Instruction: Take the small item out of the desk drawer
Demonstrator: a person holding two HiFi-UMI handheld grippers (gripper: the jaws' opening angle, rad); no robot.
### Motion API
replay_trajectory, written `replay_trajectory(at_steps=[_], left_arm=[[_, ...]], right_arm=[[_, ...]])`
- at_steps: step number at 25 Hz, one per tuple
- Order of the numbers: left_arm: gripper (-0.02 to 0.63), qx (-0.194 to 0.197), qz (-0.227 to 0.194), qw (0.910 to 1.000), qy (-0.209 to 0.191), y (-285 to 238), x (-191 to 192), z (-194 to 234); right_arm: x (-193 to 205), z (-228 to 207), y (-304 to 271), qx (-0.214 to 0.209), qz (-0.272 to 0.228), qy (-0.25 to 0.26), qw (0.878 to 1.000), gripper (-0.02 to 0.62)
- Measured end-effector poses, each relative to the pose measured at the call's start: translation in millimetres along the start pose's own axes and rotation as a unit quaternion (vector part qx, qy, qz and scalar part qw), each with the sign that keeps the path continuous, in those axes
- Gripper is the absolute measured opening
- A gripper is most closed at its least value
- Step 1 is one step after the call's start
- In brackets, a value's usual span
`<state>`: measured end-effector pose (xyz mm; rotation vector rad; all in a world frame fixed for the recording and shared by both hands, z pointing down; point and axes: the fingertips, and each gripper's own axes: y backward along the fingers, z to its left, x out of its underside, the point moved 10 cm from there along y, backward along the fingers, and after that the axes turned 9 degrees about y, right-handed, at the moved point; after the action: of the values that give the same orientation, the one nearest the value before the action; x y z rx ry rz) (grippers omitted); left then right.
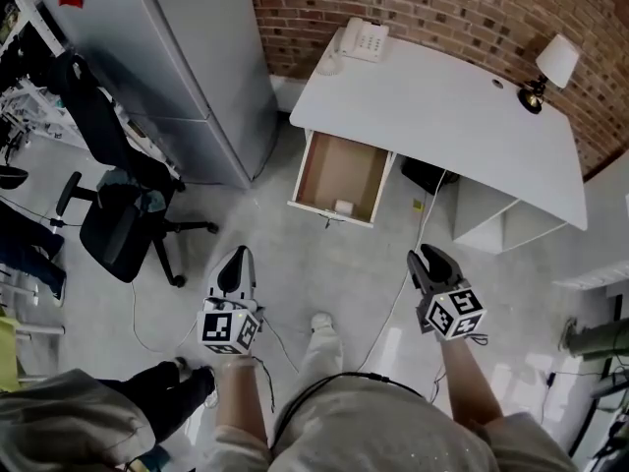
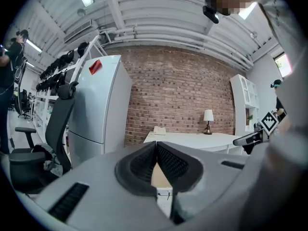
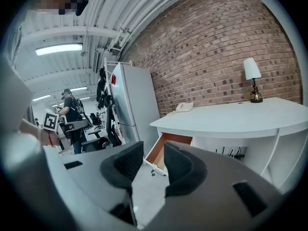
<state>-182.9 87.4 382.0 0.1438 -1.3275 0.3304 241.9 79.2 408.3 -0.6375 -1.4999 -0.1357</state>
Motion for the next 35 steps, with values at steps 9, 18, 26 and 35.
replay_trajectory(at_steps=[9, 18, 26, 35], left_arm=[[0.005, 0.023, 0.017, 0.9995, 0.012, -61, 2, 51], [0.005, 0.053, 0.052, 0.9970, 0.021, -107, 21, 56], [0.005, 0.056, 0.079, 0.9950, 0.023, -156, 35, 60], [0.005, 0.043, 0.098, 0.9936, 0.038, -206, 59, 73]], right_arm=[[-3, 6, -76, -0.001, 0.029, 0.001, 1.000, 0.144], [3, -4, -133, -0.038, 0.080, 0.016, 0.996, 0.144], [26, -25, -191, -0.077, 0.136, 0.012, 0.988, 0.146], [51, -44, -262, -0.126, 0.216, 0.033, 0.968, 0.150]])
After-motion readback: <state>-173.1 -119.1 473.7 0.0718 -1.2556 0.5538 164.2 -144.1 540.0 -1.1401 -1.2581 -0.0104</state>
